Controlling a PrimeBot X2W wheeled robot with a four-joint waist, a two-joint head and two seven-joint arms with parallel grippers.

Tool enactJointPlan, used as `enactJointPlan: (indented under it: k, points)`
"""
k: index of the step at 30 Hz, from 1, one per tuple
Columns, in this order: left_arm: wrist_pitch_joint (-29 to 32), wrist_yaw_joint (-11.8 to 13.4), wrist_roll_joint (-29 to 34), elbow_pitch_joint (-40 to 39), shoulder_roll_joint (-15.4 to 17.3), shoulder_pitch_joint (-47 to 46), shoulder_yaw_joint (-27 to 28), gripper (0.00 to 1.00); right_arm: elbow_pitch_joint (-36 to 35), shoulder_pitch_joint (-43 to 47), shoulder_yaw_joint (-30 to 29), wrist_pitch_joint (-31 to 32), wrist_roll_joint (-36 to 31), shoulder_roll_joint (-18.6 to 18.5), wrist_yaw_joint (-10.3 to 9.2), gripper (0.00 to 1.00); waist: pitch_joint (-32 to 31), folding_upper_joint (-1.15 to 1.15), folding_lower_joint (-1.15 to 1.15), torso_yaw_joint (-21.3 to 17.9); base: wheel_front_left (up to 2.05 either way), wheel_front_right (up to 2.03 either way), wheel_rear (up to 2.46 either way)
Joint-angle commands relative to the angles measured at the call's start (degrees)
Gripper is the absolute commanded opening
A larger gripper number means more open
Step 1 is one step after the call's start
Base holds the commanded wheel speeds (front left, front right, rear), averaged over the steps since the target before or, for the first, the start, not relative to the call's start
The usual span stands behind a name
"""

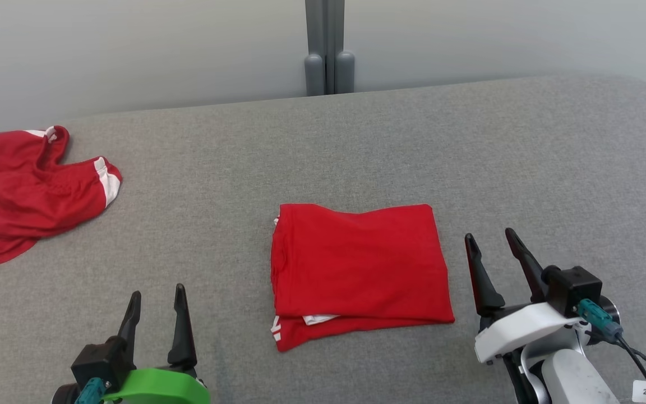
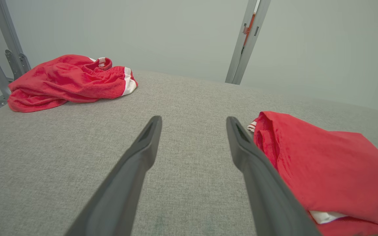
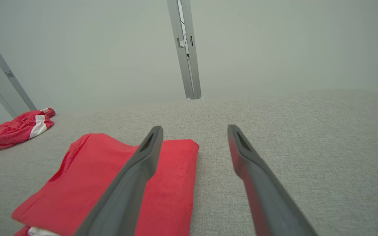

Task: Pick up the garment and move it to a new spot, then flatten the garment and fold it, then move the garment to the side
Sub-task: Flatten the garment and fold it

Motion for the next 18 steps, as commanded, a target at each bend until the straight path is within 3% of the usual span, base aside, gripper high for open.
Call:
enactJointPlan:
  k: [1,18]
  points:
    - [-0.18,-0.45,0.91,0.06,-0.13,1.02,0.4,1.0,-0.36,1.11,-0.25,-0.17,0.59,-0.09,-0.06,1.0,-0.59,0.0,0.0,0.02,0.0,0.0,0.0]
    - [-0.19,-1.99,2.46,0.22,-1.35,1.85,2.66,1.0,-0.56,2.24,0.07,-0.18,1.28,-0.08,-0.06,1.0,-0.85,0.0,0.0,0.18,0.0,0.0,0.0]
